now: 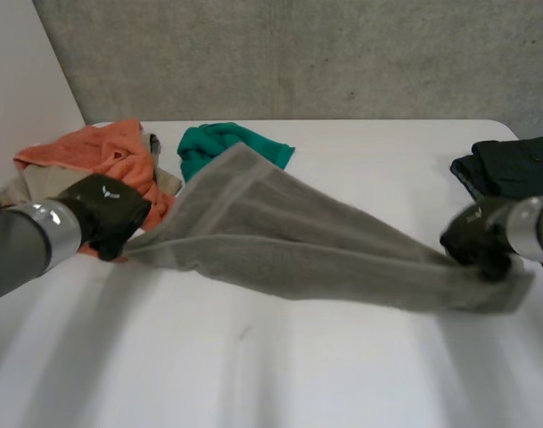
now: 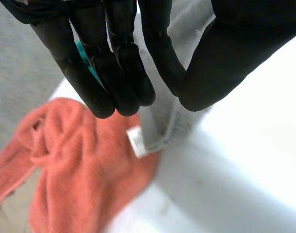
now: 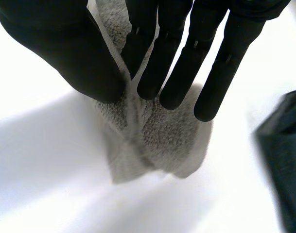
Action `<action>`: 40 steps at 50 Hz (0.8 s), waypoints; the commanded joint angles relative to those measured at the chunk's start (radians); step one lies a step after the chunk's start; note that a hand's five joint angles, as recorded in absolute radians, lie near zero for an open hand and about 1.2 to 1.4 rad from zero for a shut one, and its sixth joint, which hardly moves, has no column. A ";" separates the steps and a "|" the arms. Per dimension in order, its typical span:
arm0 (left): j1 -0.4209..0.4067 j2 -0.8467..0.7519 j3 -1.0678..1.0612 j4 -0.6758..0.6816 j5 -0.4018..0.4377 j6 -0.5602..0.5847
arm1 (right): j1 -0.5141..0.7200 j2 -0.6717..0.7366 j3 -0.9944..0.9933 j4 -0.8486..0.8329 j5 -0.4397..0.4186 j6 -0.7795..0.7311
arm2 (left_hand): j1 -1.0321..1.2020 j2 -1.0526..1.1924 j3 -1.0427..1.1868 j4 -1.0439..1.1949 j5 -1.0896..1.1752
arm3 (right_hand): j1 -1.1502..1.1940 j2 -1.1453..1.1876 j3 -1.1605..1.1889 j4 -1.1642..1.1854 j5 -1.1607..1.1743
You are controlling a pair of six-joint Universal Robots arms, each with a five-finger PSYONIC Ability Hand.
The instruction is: Fold the laundry.
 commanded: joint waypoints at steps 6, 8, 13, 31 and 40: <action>0.048 -0.132 0.031 0.076 0.124 0.030 | -0.022 0.020 0.042 -0.204 -0.048 0.036 | -0.698 -0.737 -0.726 -0.736 -0.717 | 0.291 0.222 0.217 0.205 0.214; 0.042 -0.148 0.046 0.096 0.132 -0.004 | -0.012 0.033 0.036 -0.291 -0.050 0.102 | -0.700 -0.739 -0.728 -0.738 -0.719 | 0.291 0.222 0.217 0.205 0.214; 0.014 -0.163 0.066 0.165 0.118 -0.116 | 0.009 0.041 0.048 -0.381 -0.047 0.176 | -0.706 -0.745 -0.734 -0.744 -0.724 | 0.291 0.222 0.217 0.205 0.214; -0.067 -0.227 -0.005 0.246 0.063 -0.119 | 0.003 0.141 0.039 -0.626 0.002 0.233 | -0.618 -0.656 -0.646 -0.656 -0.636 | 0.291 0.222 0.217 0.205 0.214; -0.093 -0.296 0.014 0.285 0.043 -0.095 | 0.015 0.165 0.028 -0.631 0.028 0.271 | -0.627 -0.665 -0.655 -0.664 -0.645 | 0.291 0.222 0.217 0.205 0.214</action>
